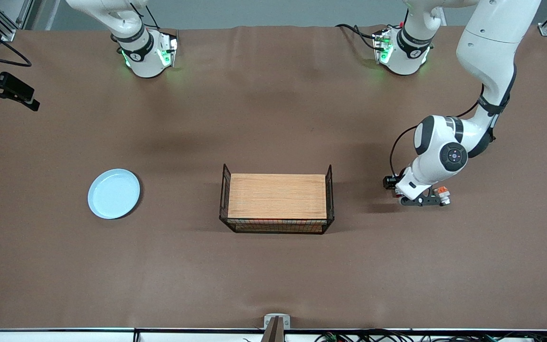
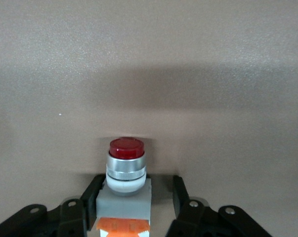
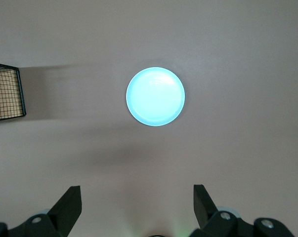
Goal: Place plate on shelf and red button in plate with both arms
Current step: 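Close the left gripper on the button while the right gripper reaches the plate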
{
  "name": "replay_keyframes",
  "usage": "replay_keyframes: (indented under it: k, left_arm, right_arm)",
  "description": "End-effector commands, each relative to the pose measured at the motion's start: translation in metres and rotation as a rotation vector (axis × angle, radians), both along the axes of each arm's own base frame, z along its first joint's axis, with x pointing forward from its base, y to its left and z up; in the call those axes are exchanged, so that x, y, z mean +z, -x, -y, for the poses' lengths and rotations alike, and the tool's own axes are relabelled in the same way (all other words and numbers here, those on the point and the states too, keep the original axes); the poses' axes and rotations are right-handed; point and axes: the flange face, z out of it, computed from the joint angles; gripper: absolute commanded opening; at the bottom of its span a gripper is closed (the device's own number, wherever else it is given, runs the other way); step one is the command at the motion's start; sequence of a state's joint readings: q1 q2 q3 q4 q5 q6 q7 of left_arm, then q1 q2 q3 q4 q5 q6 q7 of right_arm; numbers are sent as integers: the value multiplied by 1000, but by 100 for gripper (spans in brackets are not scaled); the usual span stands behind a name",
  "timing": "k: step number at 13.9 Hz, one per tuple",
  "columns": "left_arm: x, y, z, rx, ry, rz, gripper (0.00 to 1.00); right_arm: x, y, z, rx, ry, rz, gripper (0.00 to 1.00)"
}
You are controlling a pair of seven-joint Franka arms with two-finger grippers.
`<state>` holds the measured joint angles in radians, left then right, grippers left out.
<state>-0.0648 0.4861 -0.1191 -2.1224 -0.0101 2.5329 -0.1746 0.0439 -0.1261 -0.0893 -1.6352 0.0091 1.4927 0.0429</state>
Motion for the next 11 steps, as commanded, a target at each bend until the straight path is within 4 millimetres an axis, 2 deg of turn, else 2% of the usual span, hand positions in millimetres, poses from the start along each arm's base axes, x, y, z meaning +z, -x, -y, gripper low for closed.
replay_keyframes:
  k: [1, 3, 4, 5, 6, 7, 10, 11]
  left_arm:
    - [-3, 3, -2, -3, -10, 3, 48]
    - [-2, 4, -2, -5, -10, 1, 36]
    - [-2, 4, -2, -5, -11, 1, 31]
    - [-2, 4, -2, -5, -11, 1, 29]
    - [0, 3, -2, -5, -10, 4, 28]
    - [0, 3, -2, -5, -10, 4, 28]
    - [8, -1, -2, -1, -9, 21, 28]
    - [11, -3, -3, 1, -8, 27, 28]
  right_arm:
    - [-22, -16, 2, -17, 3, -60, 100]
    - [-55, -36, 5, -17, 3, -117, 100]
    - [-60, -42, 9, -25, -3, -109, 100]
    - [-77, -51, 15, -36, 0, -127, 100]
    - [-103, -62, 18, -41, 6, -172, 100]
    - [-115, -66, 27, -56, 5, -193, 100]
    - [-133, -77, 34, -51, 11, -154, 100]
    - [-150, -80, 33, -48, 12, -137, 100]
